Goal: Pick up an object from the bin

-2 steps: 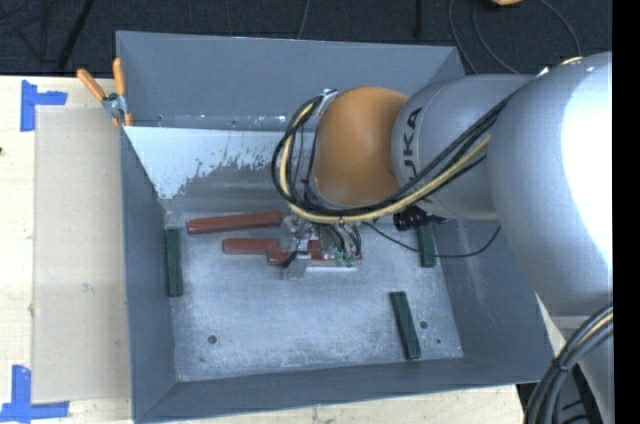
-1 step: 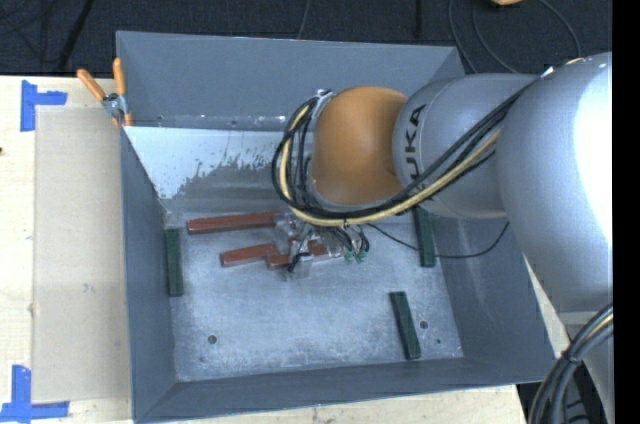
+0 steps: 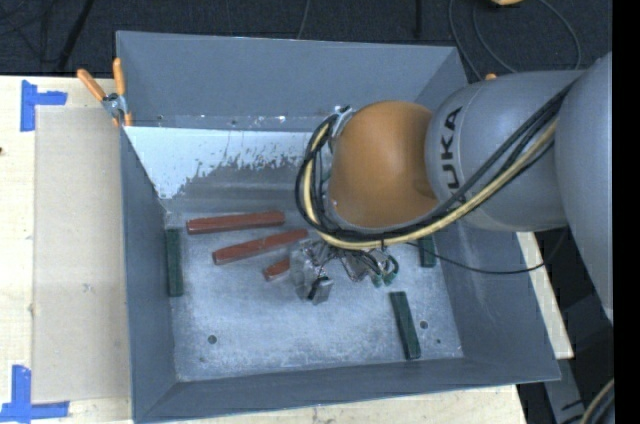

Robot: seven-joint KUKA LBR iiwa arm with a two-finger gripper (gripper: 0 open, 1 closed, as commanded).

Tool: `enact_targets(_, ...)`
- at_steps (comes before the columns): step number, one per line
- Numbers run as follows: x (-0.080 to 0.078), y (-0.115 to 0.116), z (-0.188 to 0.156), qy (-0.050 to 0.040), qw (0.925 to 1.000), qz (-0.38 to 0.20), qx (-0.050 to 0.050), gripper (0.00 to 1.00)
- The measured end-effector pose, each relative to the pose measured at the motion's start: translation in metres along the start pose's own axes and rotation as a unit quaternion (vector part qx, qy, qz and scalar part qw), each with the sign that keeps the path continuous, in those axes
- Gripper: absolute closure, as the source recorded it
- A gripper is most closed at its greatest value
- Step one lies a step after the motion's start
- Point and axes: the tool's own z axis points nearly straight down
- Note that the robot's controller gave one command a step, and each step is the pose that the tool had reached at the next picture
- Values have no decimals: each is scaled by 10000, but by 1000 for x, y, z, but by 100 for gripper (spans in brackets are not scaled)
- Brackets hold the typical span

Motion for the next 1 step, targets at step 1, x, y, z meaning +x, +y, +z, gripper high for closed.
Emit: enact_targets(1,-19,-11,-72,-38,9977,673,4,100)
